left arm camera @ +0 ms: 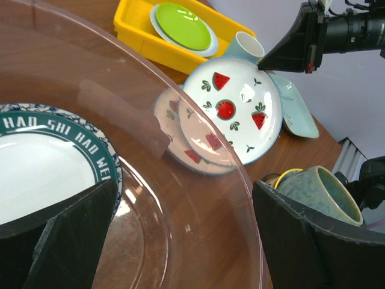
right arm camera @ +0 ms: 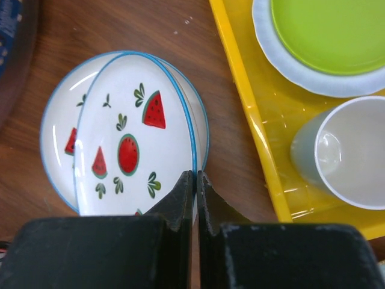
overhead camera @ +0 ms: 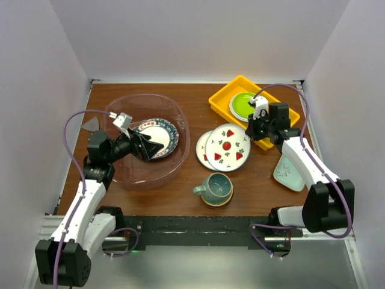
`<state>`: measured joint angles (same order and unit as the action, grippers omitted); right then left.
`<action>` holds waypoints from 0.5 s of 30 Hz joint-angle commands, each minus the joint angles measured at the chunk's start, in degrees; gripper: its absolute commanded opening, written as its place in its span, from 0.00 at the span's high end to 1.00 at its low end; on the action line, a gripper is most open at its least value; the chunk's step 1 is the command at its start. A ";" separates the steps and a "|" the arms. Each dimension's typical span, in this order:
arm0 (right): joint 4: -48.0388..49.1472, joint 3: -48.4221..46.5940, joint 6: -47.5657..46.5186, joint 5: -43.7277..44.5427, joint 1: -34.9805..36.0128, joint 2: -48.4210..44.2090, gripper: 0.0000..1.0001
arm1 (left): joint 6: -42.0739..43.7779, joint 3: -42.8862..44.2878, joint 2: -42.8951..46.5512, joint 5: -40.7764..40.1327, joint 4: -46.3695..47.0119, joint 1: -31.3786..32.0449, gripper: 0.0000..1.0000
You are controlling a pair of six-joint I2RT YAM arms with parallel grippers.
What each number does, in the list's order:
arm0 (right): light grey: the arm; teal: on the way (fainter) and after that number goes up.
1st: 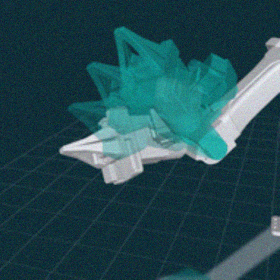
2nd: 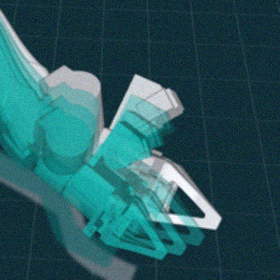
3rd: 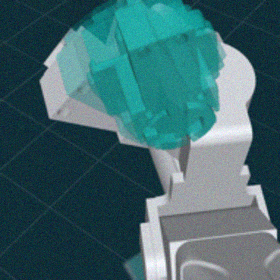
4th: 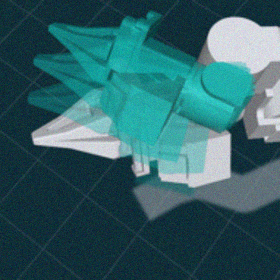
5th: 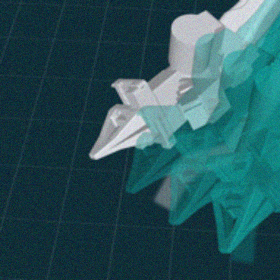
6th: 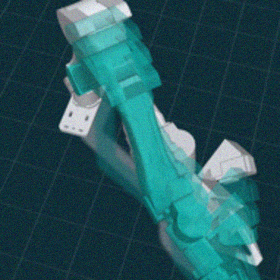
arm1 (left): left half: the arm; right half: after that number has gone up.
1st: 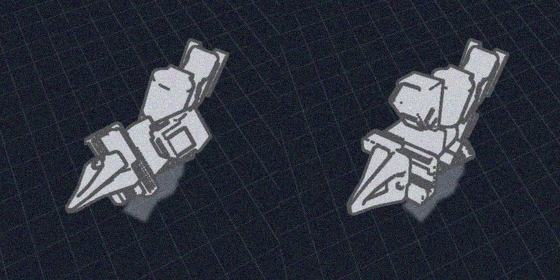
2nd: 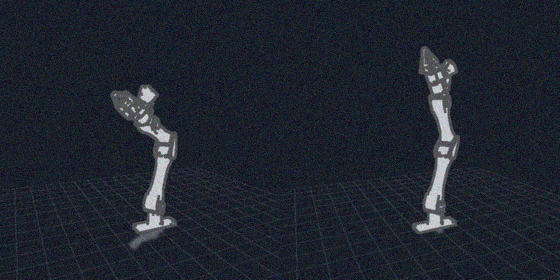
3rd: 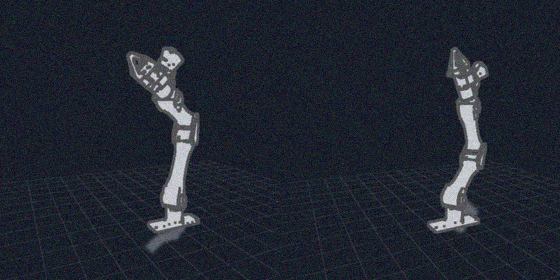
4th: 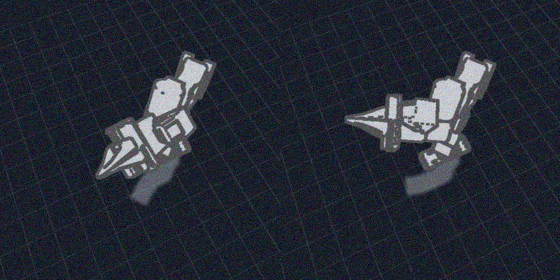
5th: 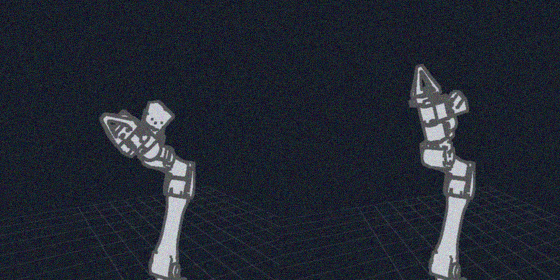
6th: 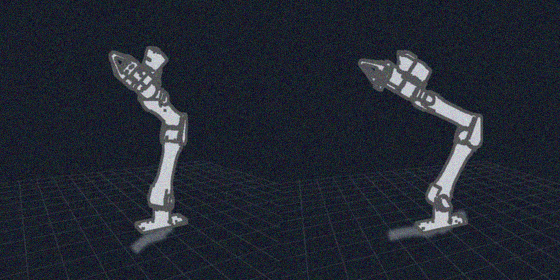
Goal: Place the mixed dishes into the plastic bin
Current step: Pick up the plate at the center of the board.
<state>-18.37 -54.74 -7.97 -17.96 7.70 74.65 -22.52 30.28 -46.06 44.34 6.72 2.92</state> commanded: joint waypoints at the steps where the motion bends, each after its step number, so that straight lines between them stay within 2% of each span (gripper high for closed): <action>1: 1.94 -4.41 -0.91 3.80 1.43 2.16 1.00 | 1.15 5.91 -3.85 -0.56 -0.12 2.70 0.00; 9: 0.80 -6.87 -1.44 4.34 2.75 10.06 1.00 | 1.61 6.81 -6.14 -2.67 -0.66 6.30 0.00; 12: -0.08 -7.57 -0.91 3.19 2.75 12.96 1.00 | 2.30 9.26 -8.42 -5.73 -2.49 10.17 0.00; 15: -0.35 -7.75 -0.65 2.05 2.67 14.29 1.00 | 5.29 16.02 -13.69 -10.56 -6.63 15.70 0.00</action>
<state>-19.03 -59.72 -8.78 -13.19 9.98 88.38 -21.15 37.93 -54.65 39.88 2.63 12.73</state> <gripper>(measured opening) 0.021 0.997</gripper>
